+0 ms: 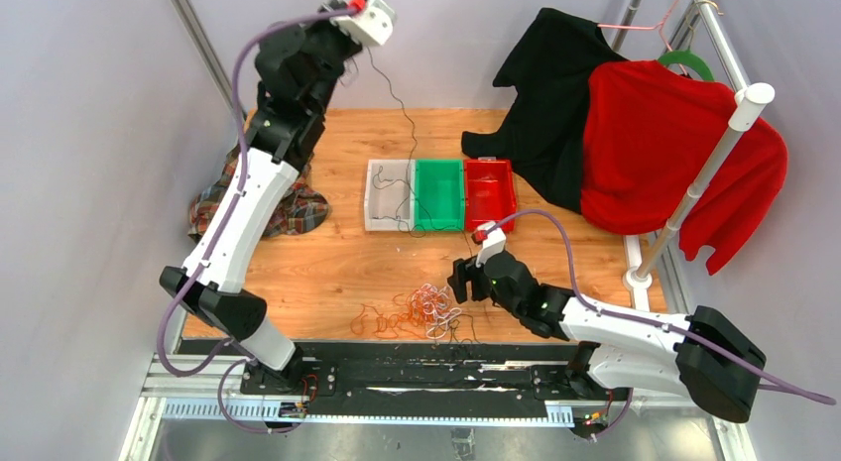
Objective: Untangle the cables
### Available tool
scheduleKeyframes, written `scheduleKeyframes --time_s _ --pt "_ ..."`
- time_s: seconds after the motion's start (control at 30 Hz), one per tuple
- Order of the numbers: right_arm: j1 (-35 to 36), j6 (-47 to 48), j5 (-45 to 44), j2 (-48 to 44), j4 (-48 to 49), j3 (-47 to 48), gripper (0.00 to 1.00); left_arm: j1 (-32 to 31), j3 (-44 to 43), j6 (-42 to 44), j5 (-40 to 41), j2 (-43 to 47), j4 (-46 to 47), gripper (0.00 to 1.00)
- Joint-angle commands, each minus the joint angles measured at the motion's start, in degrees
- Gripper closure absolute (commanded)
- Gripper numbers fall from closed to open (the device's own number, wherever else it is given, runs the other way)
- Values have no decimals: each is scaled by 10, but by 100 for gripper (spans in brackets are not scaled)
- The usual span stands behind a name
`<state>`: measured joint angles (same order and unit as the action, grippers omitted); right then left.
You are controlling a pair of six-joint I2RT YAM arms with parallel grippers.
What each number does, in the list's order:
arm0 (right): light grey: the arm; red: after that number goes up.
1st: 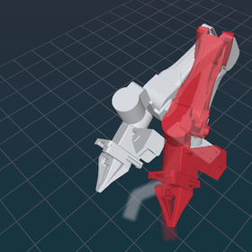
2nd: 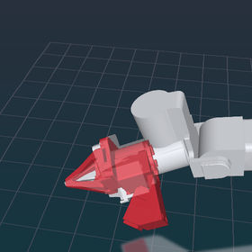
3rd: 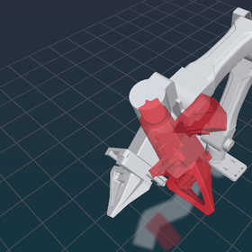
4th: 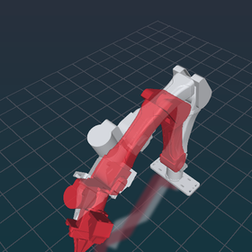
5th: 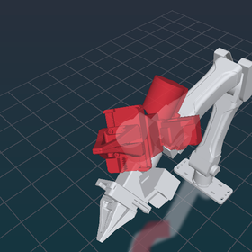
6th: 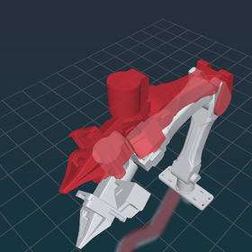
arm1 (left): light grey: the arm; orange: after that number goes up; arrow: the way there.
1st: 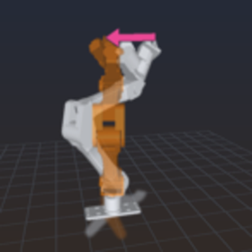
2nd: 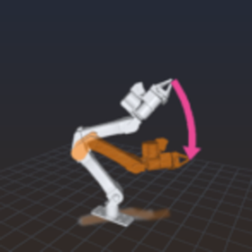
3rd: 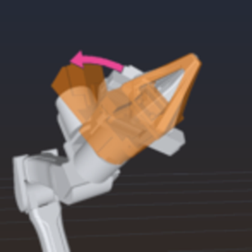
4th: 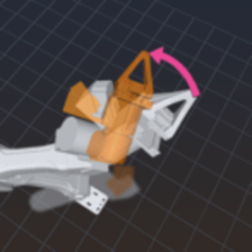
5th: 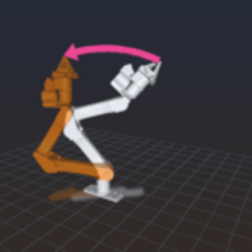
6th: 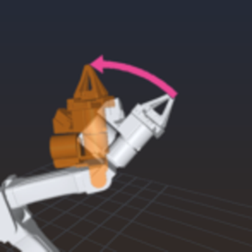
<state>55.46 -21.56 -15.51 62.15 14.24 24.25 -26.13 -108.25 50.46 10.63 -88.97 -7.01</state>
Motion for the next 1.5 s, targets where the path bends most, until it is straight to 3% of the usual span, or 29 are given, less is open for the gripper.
scheduleKeyframes --time_s 0.0,0.23,0.43,0.67,0.83,1.13,1.3,1.47 --pt "-11 -28 2 4 -4 -16 27 26 -125 -43 21 -28 71 100" --pt "-11 -46 -10 14 -12 -31 25 38 -229 -49 18 -73 85 100" --pt "-11 -66 -32 -11 -22 -66 25 62 -381 -51 23 -140 80 100" --pt "-11 -79 -49 -108 -25 -123 24 88 -379 -86 10 -136 80 100" --pt "-11 -65 -76 -142 -33 -109 25 87 -203 -131 -53 -45 77 100" --pt "-11 -45 -93 -158 -67 -75 25 83 40 -152 -84 44 71 100" --pt "-11 -43 -116 -179 -83 -76 26 61 124 -129 -95 68 78 100" --pt "-11 -45 -128 -197 -100 -79 25 41 152 -127 -95 67 78 100"
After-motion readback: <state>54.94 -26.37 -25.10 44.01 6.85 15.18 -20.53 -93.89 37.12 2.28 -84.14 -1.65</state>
